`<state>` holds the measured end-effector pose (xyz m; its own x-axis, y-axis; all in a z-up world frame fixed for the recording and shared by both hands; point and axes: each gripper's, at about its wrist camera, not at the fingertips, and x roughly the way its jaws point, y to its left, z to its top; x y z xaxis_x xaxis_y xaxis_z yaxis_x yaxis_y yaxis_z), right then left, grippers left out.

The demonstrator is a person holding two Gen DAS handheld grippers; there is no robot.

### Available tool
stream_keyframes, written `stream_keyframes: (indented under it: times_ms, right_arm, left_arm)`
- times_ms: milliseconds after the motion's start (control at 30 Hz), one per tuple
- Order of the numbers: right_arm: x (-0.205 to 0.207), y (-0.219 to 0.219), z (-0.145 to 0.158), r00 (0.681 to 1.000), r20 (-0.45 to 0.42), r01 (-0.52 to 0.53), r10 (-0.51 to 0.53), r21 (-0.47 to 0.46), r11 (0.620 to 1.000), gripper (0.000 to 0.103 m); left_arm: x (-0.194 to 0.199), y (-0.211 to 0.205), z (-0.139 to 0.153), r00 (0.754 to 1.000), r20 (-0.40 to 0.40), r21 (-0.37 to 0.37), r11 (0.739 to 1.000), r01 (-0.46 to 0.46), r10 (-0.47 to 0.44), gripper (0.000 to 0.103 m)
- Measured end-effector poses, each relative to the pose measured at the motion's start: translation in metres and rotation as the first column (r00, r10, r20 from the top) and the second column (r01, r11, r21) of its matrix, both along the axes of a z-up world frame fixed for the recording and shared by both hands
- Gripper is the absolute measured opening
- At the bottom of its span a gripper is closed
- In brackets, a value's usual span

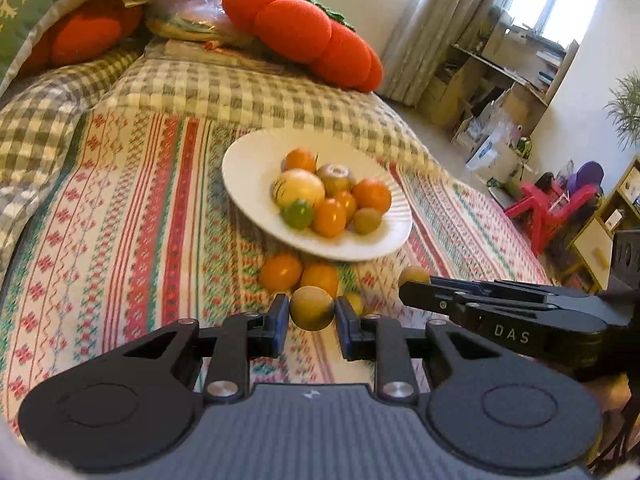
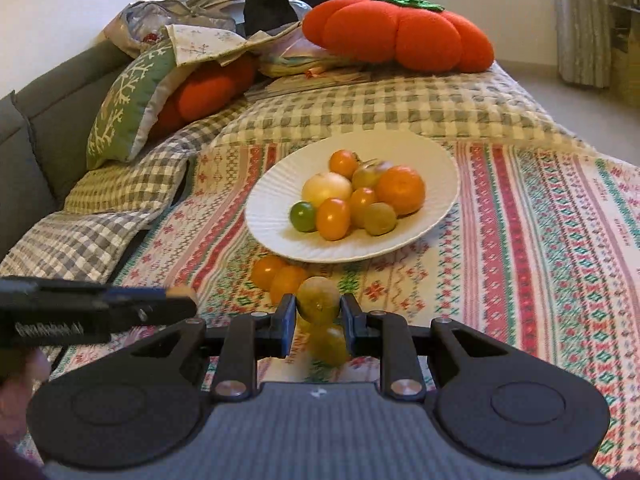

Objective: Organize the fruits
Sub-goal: 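Carry the yellow fruit and the olive-brown fruit up and over to the plate, then lower both fruits onto the plate and open both grippers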

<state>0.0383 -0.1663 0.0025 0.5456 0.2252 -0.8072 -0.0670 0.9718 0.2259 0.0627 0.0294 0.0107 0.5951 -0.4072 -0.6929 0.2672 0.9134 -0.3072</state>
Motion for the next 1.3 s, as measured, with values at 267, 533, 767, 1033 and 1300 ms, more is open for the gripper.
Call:
stream_keyframes:
  times_ms: [267, 533, 767, 1033, 1300]
  right_arm:
    - [0.017, -0.012, 0.005, 0.999, 0.041, 0.000, 0.001, -0.030, 1.000, 0.022]
    - [0.037, -0.001, -0.007, 0.998, 0.049, -0.045, 0.050, -0.090, 0.995, 0.022]
    - [0.046, 0.003, -0.015, 0.998, 0.039, -0.052, 0.056, -0.113, 0.992, 0.022]
    - [0.051, 0.009, -0.022, 0.997, 0.029, -0.070, 0.075, -0.162, 0.984, 0.022]
    - [0.053, 0.012, -0.027, 0.996, 0.021, -0.078, 0.082, -0.174, 0.982, 0.022]
  left_arm:
    - [0.029, -0.018, 0.002, 0.997, 0.059, 0.062, 0.997, 0.047, -0.050, 0.011]
    - [0.065, -0.020, -0.006, 0.993, 0.102, 0.158, 0.987, 0.038, -0.055, 0.011]
    - [0.092, -0.020, -0.016, 0.994, 0.088, 0.192, 0.980, 0.045, -0.063, 0.011]
    - [0.112, -0.026, -0.022, 0.994, 0.067, 0.195, 0.978, 0.070, -0.084, 0.011]
    - [0.117, -0.023, -0.024, 0.995, 0.052, 0.190, 0.979, 0.074, -0.086, 0.012]
